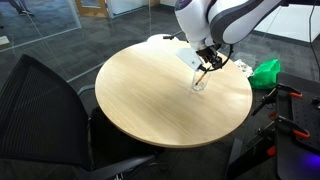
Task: Take the pen out of the glass
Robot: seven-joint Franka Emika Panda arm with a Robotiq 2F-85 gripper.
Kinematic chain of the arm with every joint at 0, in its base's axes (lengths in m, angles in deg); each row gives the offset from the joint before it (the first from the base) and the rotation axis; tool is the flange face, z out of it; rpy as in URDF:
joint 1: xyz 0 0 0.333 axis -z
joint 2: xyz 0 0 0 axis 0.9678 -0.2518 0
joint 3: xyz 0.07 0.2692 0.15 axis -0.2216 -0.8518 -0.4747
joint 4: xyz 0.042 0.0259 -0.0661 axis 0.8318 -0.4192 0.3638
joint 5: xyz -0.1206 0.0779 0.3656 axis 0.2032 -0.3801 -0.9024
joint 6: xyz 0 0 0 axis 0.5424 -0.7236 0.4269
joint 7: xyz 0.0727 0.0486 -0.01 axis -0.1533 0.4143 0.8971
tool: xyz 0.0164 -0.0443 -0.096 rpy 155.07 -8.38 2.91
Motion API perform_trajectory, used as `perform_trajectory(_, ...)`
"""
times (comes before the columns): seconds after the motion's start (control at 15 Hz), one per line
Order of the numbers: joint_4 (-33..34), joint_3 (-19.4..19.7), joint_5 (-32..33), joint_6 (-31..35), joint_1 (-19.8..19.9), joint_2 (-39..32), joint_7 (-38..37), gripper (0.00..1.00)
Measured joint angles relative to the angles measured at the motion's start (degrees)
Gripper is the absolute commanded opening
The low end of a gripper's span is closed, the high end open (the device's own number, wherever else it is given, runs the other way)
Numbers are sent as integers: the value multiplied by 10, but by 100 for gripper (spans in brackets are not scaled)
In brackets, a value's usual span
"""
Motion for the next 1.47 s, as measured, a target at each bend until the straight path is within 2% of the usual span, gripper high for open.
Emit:
perform_trajectory(0.53, 20, 12, 5, 4, -6, -26, 19, 66)
perform_trajectory(0.8, 27, 19, 13, 5, -6, -31, 46, 68)
perform_trajectory(1.47, 42, 34, 22, 5, -6, -58, 83, 65)
